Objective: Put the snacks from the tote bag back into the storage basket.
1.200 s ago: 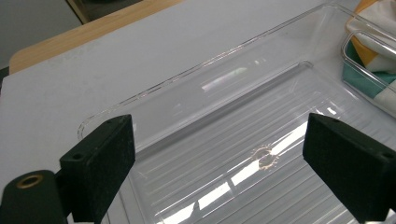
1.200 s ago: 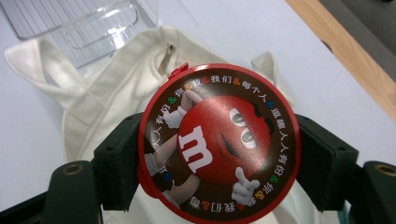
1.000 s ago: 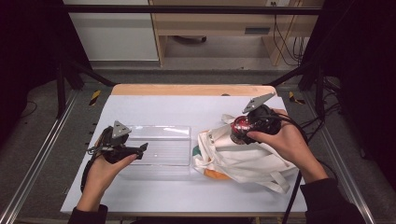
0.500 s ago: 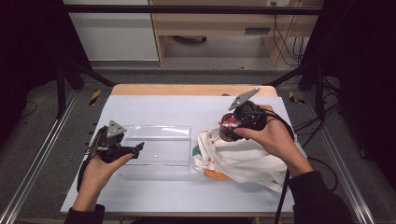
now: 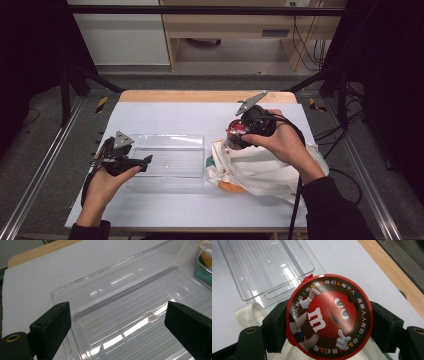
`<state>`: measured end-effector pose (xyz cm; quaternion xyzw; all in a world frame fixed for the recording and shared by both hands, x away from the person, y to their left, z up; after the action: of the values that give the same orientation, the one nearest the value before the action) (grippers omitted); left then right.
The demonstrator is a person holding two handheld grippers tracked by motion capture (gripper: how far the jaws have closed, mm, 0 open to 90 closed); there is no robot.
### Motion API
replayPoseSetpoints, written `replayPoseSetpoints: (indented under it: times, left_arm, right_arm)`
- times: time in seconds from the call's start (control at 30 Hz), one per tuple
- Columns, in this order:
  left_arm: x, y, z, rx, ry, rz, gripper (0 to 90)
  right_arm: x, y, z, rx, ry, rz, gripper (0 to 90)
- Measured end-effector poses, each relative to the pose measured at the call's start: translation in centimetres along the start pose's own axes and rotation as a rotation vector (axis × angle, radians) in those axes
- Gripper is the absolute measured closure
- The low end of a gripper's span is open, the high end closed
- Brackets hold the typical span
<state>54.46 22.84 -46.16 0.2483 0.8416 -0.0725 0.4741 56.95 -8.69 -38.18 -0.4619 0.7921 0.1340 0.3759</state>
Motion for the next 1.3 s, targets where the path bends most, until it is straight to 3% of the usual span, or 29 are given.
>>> replayPoseSetpoints:
  times: [0.17, 0.2, 0.23, 0.5, 0.53, 0.57, 0.63, 0.8, 0.87, 1.3]
  left_arm:
    - [-0.3, -0.4, -0.3, 0.001, -0.024, 0.005, 6.6]
    - [-3.4, -2.6, 1.5, -0.009, -0.323, -0.326, 6.6]
    - [-3.6, -2.5, 1.5, -0.018, -0.343, -0.344, 6.6]
    - [-4.4, -1.2, 0.9, -0.036, -0.405, -0.381, 7.0]
    - [-3.9, -0.7, 0.6, -0.043, -0.379, -0.349, 7.0]
    - [-3.2, -0.3, 0.3, -0.044, -0.323, -0.288, 7.0]
    - [-3.8, -0.3, 0.5, -0.047, -0.370, -0.335, 7.0]
    - [-3.8, 0.1, 0.6, -0.046, -0.378, -0.339, 6.8]
    - [-4.0, 0.4, 0.6, -0.052, -0.403, -0.353, 7.2]
    - [-3.4, 1.8, 0.4, -0.080, -0.394, -0.357, 6.9]
  right_arm:
    - [-0.3, 0.1, 0.0, -0.008, -0.011, -0.014, 26.1]
    - [-0.3, 0.2, 0.0, -0.006, -0.008, -0.015, 26.1]
    - [-0.4, 0.2, 0.0, -0.006, -0.010, -0.016, 26.1]
    - [-1.2, 0.6, 0.3, -0.018, -0.018, -0.023, 26.1]
    - [-1.3, 0.7, 0.3, -0.018, -0.019, -0.022, 26.1]
    - [-1.4, 0.7, 0.4, -0.018, -0.022, -0.023, 26.1]
    - [-1.6, 0.9, 0.5, -0.021, -0.022, -0.027, 26.1]
    - [-2.2, 1.1, 0.7, -0.025, -0.024, -0.036, 26.2]
    - [-2.5, 1.2, 1.0, -0.026, -0.025, -0.041, 26.1]
    - [-4.3, 2.3, 2.8, -0.047, -0.044, -0.068, 26.1]
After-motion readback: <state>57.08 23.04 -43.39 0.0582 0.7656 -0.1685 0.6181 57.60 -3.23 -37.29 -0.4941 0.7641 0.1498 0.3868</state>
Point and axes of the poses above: each handheld gripper's, and its own axes: z roughly forward along the jaws, x roughly out of its underside, y roughly to its left, the point moved 10 cm from there along z, roughly forward along the jaws, and after that the axes turned 8 degrees about -y, right-handed, at the moved point
